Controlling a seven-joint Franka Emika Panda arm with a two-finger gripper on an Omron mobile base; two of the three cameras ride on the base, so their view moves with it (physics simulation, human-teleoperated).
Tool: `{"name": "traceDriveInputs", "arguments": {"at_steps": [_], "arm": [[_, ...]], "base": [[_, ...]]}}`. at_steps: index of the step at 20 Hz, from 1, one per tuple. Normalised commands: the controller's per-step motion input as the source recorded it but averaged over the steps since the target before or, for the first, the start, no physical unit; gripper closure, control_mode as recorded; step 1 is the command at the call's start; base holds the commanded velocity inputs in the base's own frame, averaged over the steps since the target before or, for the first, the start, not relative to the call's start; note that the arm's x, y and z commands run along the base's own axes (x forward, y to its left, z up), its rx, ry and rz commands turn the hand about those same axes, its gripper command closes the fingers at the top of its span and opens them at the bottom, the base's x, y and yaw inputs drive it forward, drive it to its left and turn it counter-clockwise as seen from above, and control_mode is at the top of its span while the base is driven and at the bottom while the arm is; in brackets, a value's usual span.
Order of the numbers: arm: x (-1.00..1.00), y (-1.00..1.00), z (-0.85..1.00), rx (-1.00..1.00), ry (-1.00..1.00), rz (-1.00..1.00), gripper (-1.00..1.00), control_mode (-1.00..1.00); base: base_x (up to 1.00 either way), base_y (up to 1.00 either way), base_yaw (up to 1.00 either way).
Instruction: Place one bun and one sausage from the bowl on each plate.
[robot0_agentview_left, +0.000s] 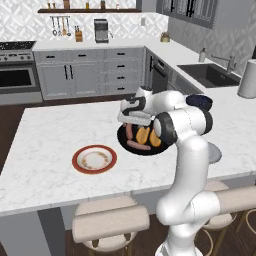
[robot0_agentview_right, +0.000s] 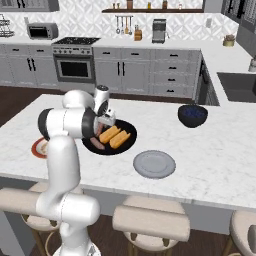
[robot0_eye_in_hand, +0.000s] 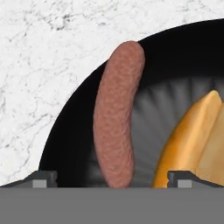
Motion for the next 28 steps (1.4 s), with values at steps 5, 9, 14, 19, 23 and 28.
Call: {"name": "traceDriveInputs", "arguments": {"at_steps": [5,9,14,19,23,28], "arm": [[0.29,0.00,-0.35,0.00,0.00,0.00,-1.00,-1.00],[0.17,0.01,-0.21,0.00,0.01,0.00,-1.00,-1.00],[0.14,0.01,-0.19,0.01,0.01,0.03,-1.00,-1.00],[0.00,0.00,-0.24,0.01,0.01,0.07,-1.00,-1.00],[-0.05,0.00,-0.20,0.02,0.00,0.08,1.00,-1.00],[-0.12,0.00,0.00,0.06,0.00,0.08,1.00,-1.00]], "base": [[0.00,0.00,0.00],[0.00,0.00,0.00],[0.00,0.00,0.00],[0.00,0.00,0.00],[0.00,0.00,0.00],[0.00,0.00,0.00]]}}
